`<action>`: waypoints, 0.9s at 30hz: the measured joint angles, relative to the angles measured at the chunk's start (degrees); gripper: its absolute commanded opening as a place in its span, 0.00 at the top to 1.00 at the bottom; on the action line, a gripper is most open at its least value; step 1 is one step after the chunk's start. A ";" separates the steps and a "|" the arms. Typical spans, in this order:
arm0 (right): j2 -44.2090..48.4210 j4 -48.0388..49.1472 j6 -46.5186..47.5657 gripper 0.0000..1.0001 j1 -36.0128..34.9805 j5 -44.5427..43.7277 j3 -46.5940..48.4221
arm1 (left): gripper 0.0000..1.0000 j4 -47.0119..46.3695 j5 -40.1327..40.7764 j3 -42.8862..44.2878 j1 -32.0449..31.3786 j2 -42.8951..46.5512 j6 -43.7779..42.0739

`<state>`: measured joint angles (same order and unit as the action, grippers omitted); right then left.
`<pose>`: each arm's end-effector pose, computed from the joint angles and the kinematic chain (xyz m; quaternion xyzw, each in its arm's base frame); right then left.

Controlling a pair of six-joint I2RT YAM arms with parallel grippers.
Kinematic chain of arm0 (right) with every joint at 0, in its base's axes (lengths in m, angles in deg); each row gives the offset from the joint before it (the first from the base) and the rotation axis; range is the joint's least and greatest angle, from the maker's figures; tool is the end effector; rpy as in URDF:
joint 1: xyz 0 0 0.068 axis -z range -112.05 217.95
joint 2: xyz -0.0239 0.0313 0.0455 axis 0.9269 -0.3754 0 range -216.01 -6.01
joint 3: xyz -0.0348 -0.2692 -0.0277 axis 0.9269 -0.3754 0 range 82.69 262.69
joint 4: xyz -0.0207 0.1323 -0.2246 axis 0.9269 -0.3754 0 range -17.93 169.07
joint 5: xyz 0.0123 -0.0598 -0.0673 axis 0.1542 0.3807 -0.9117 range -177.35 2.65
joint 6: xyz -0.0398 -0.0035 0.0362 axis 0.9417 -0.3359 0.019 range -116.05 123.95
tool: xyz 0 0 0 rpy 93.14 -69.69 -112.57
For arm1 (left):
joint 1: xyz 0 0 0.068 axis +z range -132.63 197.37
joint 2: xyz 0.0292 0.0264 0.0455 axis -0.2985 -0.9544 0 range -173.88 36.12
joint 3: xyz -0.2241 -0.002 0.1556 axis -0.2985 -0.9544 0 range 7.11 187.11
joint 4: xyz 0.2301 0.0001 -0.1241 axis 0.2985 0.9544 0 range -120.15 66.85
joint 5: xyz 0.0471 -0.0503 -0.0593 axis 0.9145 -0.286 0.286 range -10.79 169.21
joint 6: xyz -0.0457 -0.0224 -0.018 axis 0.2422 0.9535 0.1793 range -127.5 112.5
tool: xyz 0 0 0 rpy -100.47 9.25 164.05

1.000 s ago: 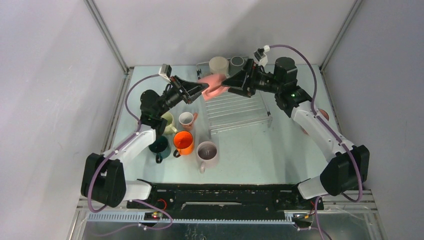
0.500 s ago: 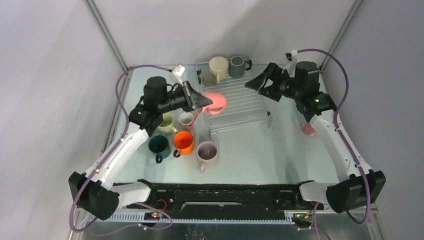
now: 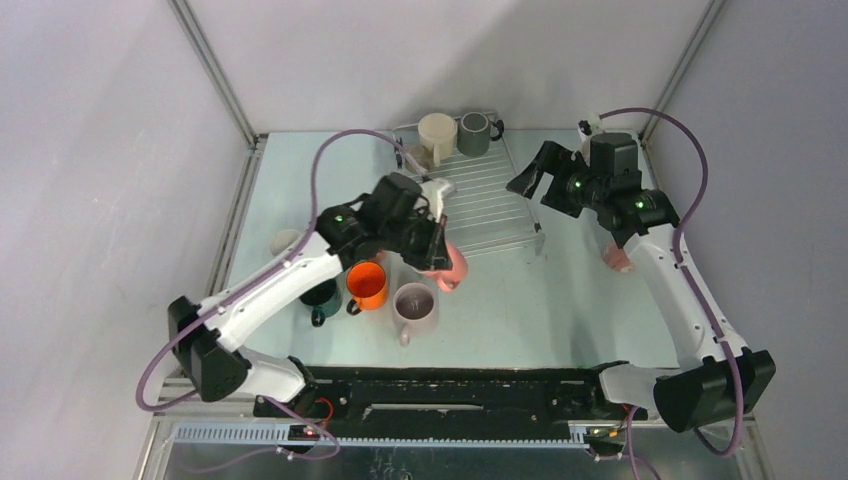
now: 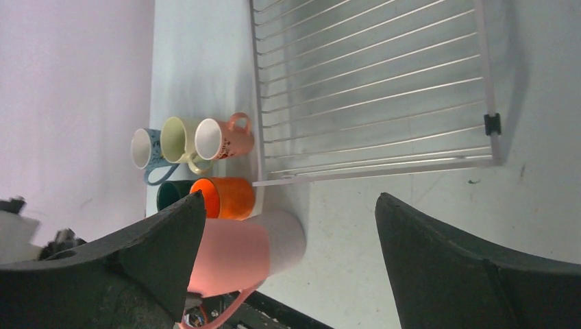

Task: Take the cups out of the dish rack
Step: Place the cup at the center of the board.

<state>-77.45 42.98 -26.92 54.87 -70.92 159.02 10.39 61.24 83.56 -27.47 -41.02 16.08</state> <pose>0.2582 0.0704 0.3885 0.0640 0.8628 0.2972 0.4040 0.1964 -0.2109 0.3568 0.2293 0.8723 -0.3469 0.2573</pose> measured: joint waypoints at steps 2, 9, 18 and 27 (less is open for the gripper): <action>0.22 -0.87 0.26 0.00 0.04 -1.05 0.00 | 1.00 1.70 1.97 1.77 -2.54 -2.80 -1.55; 1.68 -3.02 0.83 0.00 0.31 -3.17 0.00 | 1.00 5.57 7.85 6.95 -9.60 -12.17 -5.70; 1.97 -5.27 0.98 0.00 0.72 -5.05 0.00 | 1.00 7.26 13.31 11.06 -13.97 -20.90 -8.66; 2.01 -5.99 0.98 0.00 1.60 -5.51 0.00 | 1.00 7.45 15.47 11.13 -15.41 -25.90 -9.22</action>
<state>-75.44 36.99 -25.94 56.47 -76.43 159.02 17.84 76.71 94.68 -42.88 -66.92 6.85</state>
